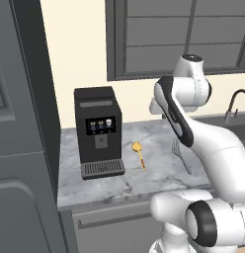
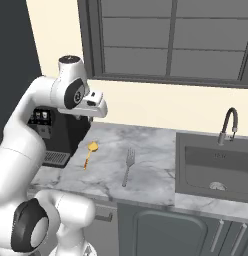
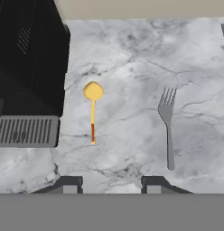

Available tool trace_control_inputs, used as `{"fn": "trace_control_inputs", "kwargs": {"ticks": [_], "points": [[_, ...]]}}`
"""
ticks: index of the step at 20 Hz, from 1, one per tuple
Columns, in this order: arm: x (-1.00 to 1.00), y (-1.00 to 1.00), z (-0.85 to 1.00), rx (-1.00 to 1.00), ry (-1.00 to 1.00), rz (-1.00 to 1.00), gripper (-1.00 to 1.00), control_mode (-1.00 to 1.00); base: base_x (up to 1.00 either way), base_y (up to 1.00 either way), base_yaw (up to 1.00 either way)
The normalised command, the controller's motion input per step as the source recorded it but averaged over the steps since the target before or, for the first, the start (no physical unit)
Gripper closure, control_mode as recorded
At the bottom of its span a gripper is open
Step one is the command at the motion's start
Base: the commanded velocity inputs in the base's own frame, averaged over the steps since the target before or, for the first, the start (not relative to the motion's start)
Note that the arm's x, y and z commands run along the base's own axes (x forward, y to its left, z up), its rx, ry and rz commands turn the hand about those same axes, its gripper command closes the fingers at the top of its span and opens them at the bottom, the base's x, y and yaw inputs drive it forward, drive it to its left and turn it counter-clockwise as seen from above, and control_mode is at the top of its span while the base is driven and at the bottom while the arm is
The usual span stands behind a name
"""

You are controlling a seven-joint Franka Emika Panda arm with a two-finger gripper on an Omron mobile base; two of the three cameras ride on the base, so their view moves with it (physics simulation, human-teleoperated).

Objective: Take the fork and place it on the left side of the plate. Then take the spoon and place it on the right side of the plate. Make sure they're directly next to the plate.

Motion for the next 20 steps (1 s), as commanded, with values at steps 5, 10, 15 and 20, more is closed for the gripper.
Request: {"fn": "trace_control_inputs", "kwargs": {"ticks": [5,10,15,20], "points": [[-0.24,0.0,-0.25,-0.02,0.0,0.0,-1.0,-1.0,0.0,0.0,0.0],[-0.29,-0.52,-0.9,0.05,0.08,0.0,-1.0,-1.0,0.0,0.0,0.0],[-0.07,-0.73,-0.69,0.04,0.12,0.0,-1.0,-1.0,0.0,0.0,0.0],[0.0,-0.35,-0.6,-0.04,0.19,0.0,-1.0,-1.0,0.0,0.0,0.0]]}}
